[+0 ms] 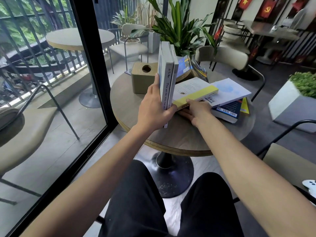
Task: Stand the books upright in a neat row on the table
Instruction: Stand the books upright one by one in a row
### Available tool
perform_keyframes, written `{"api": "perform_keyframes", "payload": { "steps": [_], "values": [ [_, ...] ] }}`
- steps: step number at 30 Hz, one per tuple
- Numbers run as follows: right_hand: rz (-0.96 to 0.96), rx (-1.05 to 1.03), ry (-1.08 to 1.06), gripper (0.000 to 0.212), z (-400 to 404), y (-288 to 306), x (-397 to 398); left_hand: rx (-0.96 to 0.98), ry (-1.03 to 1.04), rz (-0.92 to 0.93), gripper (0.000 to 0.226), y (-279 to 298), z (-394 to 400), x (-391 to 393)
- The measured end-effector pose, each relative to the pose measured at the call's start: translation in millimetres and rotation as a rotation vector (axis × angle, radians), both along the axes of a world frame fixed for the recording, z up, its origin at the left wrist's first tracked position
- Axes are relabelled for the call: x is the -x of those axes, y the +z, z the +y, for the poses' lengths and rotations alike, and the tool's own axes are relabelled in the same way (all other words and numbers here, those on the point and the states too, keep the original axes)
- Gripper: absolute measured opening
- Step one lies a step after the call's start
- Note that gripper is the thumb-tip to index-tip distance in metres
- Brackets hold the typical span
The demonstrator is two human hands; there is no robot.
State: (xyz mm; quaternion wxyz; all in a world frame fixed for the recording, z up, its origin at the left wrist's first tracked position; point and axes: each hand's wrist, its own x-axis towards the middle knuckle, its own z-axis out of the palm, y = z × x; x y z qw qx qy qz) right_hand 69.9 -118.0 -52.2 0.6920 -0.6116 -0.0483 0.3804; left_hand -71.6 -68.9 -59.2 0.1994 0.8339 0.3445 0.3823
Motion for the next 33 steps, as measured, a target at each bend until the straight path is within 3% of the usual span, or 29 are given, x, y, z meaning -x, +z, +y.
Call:
{"api": "perform_keyframes", "payload": {
  "steps": [4, 8, 21, 24, 28, 33],
  "values": [
    [-0.063, -0.046, 0.008, 0.009, -1.0, -7.1, 1.8, 0.005, -0.001, 0.006, 0.099, -1.0, -0.7, -1.7],
    [-0.170, -0.067, -0.034, 0.022, -3.0, -12.0, 1.5, 0.026, 0.004, -0.011, 0.099, -2.7, 0.3, -0.5],
    [-1.049, -0.053, -0.059, 0.022, -31.4, -21.4, 5.8, 0.049, -0.010, -0.017, 0.099, -0.7, -0.3, 2.4],
    [-1.170, -0.071, -0.031, 0.025, -38.7, -24.0, 10.6, 0.041, -0.009, -0.045, 0.092, -2.2, 1.1, 2.1],
    [-1.347, -0.043, 0.057, 0.033, -46.8, -34.1, 15.0, 0.045, -0.012, -0.070, 0.099, -1.2, 0.8, 1.6],
    [-1.400, -0.087, 0.185, 0.035, -51.2, -34.3, 22.8, 0.083, -0.025, -0.090, 0.107, -1.4, 1.1, 2.8]
  ]
}}
